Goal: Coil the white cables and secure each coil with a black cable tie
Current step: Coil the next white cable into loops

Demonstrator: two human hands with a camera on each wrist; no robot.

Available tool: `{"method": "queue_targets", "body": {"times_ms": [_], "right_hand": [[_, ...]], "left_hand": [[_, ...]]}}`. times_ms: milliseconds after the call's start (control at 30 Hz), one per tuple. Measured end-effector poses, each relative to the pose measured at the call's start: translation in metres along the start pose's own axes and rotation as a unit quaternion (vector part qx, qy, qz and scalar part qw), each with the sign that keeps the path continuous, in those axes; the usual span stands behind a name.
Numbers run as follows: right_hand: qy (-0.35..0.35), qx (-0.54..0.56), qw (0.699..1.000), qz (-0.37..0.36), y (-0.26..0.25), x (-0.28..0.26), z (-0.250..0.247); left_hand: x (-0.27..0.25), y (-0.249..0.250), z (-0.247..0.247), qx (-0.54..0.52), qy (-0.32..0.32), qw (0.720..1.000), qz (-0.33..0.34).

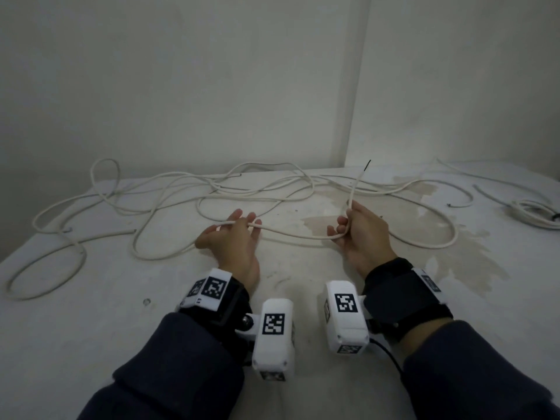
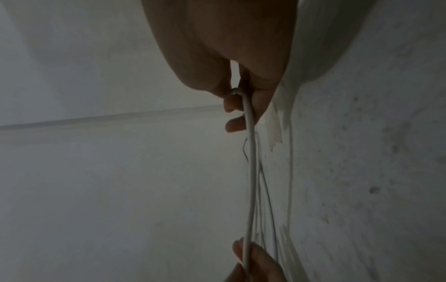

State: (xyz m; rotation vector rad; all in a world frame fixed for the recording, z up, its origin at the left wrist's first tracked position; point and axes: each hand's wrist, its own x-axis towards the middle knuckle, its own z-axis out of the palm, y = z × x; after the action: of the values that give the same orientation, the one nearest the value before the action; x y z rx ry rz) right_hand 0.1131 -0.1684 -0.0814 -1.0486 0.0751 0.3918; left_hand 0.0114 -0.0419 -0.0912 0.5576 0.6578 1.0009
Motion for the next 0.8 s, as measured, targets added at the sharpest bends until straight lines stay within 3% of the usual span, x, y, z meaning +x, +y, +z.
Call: {"method": "queue_targets", "body": {"times_ms": [100, 233, 433, 533, 600, 700, 800], "right_hand": [[0.010, -0.010, 1.000, 0.000, -0.006, 0.000, -0.004], [-0.030, -0.110, 0.993, -0.043, -0.012, 0.000, -0.005], [-0.129, -0.307, 0.941, -0.057, -0.018, -0.009, -0.008], [-0.151, -0.360, 0.909, -0.146, -0.018, -0.012, -0.009], [-0.140, -0.363, 0.904, -0.175, -0.016, -0.012, -0.009], [-0.124, -0.343, 0.911, -0.195, -0.016, -0.009, -0.010], [-0.130, -0.321, 0.909, -0.231, -0.016, -0.009, -0.009]], "left_hand": [[0.010, 0.005, -0.007, -0.012, -0.006, 0.999, -0.032], [0.007, 0.009, -0.005, 0.096, -0.121, 0.987, -0.050], [-0.003, 0.005, 0.002, 0.208, -0.234, 0.949, -0.020], [-0.004, 0.007, 0.002, 0.190, -0.254, 0.948, -0.037], [-0.005, 0.008, 0.002, 0.197, -0.266, 0.942, -0.046], [-0.009, 0.004, 0.002, 0.273, -0.301, 0.912, -0.058], [-0.014, -0.002, 0.001, 0.375, -0.367, 0.848, -0.073]]}}
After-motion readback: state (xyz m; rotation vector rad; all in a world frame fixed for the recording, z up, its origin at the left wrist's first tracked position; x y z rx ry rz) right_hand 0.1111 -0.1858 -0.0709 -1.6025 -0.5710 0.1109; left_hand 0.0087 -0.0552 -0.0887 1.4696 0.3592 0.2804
